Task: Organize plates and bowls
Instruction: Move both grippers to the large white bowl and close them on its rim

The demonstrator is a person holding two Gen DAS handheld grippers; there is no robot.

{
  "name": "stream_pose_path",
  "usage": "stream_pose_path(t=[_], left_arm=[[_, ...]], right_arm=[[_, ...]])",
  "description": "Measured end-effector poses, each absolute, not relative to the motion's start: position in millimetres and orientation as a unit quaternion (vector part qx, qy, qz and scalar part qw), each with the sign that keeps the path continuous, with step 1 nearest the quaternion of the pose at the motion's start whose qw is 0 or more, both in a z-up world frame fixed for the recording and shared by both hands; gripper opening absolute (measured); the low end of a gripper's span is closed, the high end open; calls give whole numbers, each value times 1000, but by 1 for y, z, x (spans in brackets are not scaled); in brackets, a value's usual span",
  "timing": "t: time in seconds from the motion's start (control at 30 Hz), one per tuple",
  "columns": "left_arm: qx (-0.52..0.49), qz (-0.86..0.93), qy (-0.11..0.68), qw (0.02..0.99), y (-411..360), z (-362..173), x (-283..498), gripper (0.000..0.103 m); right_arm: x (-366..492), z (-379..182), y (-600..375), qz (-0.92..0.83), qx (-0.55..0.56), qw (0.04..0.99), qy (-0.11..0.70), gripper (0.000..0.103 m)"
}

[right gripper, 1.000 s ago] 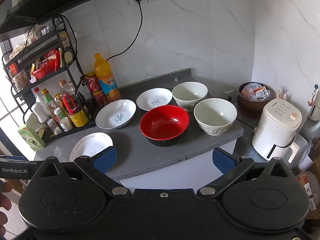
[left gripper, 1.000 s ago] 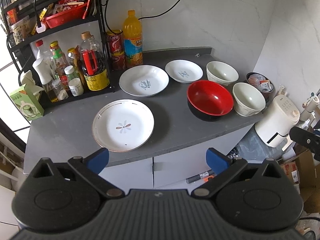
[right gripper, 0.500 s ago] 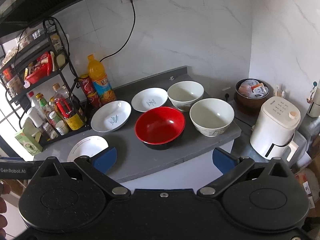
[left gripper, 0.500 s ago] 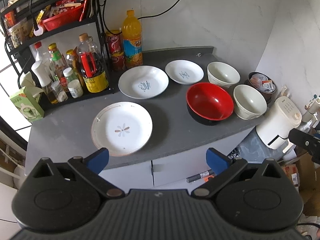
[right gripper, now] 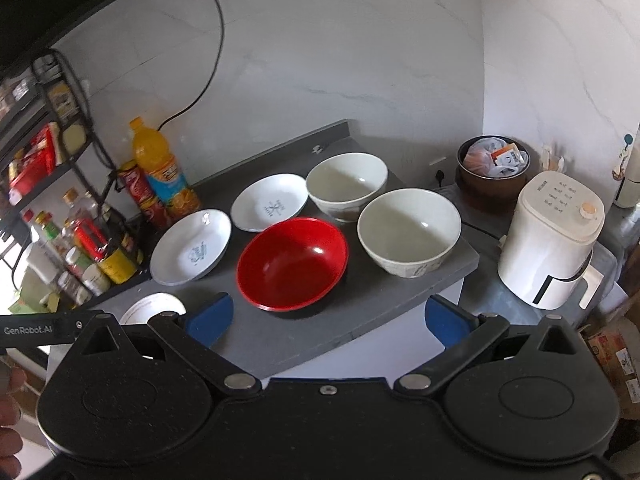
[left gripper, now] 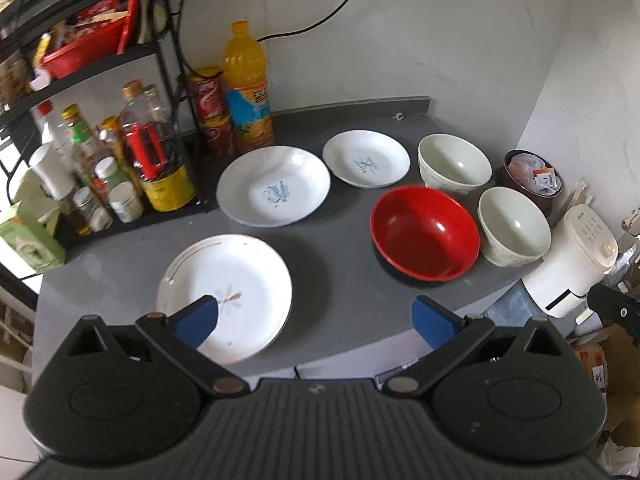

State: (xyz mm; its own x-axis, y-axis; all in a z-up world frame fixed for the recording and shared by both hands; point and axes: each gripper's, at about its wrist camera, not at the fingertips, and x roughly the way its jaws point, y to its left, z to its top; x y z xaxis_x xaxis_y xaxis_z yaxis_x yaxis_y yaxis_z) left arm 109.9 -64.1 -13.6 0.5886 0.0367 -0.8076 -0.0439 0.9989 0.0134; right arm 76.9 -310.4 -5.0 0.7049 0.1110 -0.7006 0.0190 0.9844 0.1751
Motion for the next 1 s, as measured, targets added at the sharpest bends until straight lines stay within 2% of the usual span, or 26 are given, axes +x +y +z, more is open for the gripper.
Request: stream_pose_path(t=[0.67, 1.0], left_arm=[[24, -49, 469, 882, -98, -61, 243, 101], [46, -76, 485, 870, -134, -78, 276, 101]], right_arm=[[146, -48, -322, -69, 132, 918, 368, 98], [165, -63, -345, -101, 155, 908, 376, 90]])
